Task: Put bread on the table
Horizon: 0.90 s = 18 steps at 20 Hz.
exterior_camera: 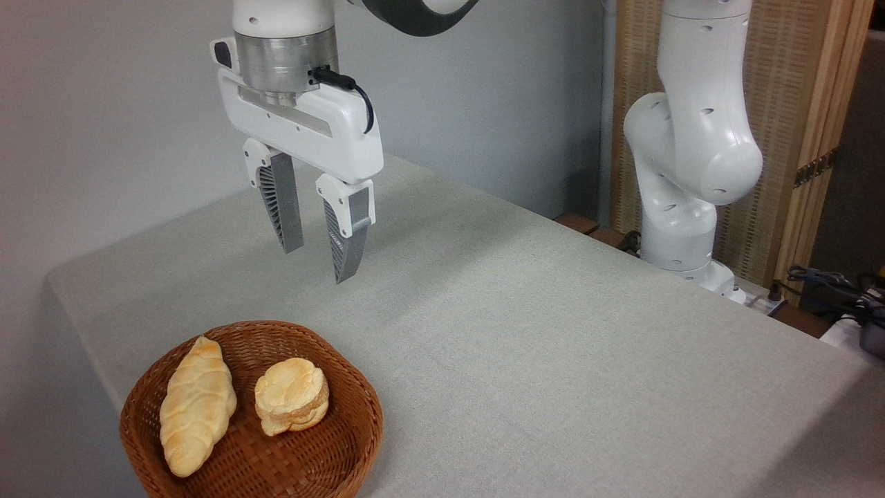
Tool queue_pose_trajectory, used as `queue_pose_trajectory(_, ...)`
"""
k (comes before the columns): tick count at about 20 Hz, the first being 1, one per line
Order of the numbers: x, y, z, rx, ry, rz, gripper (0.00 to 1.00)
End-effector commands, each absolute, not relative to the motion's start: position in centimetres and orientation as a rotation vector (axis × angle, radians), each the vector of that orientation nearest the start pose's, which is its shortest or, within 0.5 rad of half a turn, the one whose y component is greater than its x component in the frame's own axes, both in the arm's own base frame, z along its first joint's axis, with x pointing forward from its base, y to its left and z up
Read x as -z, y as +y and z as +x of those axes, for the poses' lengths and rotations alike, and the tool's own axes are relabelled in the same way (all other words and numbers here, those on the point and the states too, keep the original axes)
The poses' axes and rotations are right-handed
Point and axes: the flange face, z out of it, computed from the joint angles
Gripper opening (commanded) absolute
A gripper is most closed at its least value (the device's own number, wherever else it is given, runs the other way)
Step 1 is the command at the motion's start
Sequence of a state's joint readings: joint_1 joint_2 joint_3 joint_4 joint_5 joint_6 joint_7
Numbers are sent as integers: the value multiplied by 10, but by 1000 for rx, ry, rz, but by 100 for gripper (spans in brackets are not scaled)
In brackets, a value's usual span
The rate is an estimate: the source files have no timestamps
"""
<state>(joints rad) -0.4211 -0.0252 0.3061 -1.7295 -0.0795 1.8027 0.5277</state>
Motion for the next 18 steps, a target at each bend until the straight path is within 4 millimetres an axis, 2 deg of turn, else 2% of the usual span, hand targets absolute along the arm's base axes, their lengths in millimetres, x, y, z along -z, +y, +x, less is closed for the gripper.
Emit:
queue_pose_trajectory(1, -584, -72, 555, 115, 1017, -3063, 100)
queue_pose_trajectory(18, -585, -72, 555, 119, 1031, -3057, 100)
